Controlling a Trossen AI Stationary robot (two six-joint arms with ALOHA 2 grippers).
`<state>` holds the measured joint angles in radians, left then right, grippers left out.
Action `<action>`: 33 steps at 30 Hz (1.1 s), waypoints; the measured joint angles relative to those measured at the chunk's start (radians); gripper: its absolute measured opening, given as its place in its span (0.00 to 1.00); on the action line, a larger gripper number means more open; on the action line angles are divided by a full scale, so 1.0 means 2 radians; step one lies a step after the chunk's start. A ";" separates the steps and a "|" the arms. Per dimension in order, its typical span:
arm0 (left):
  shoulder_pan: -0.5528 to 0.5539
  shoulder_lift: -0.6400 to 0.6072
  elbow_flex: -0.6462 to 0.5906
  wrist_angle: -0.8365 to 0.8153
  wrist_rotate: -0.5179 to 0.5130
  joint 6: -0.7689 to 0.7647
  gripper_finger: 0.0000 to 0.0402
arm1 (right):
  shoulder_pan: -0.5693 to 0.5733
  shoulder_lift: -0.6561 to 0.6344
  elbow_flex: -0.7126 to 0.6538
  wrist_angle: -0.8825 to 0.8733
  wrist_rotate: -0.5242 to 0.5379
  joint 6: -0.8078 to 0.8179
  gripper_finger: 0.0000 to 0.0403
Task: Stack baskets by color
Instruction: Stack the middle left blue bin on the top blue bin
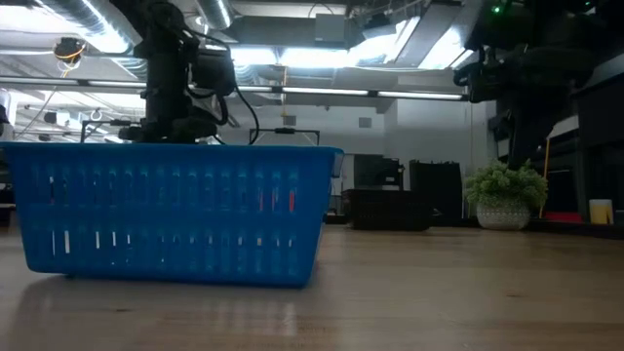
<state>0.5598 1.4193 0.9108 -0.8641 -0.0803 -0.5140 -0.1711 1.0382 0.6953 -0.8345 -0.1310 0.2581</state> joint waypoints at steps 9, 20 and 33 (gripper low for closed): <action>-0.021 0.000 -0.080 0.092 0.054 0.000 0.28 | 0.000 0.000 0.000 0.000 0.000 0.000 0.29; -0.094 -0.027 -0.039 0.047 0.103 0.046 0.00 | 0.000 0.000 0.000 0.000 0.000 0.000 0.29; -0.021 -0.062 0.227 -0.090 -0.153 0.454 0.00 | 0.000 0.000 0.000 0.001 0.000 0.016 0.29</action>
<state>0.5173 1.2962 1.3647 -1.0439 -0.3856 0.3932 -0.1713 1.0382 0.6960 -0.8318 -0.1318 0.2910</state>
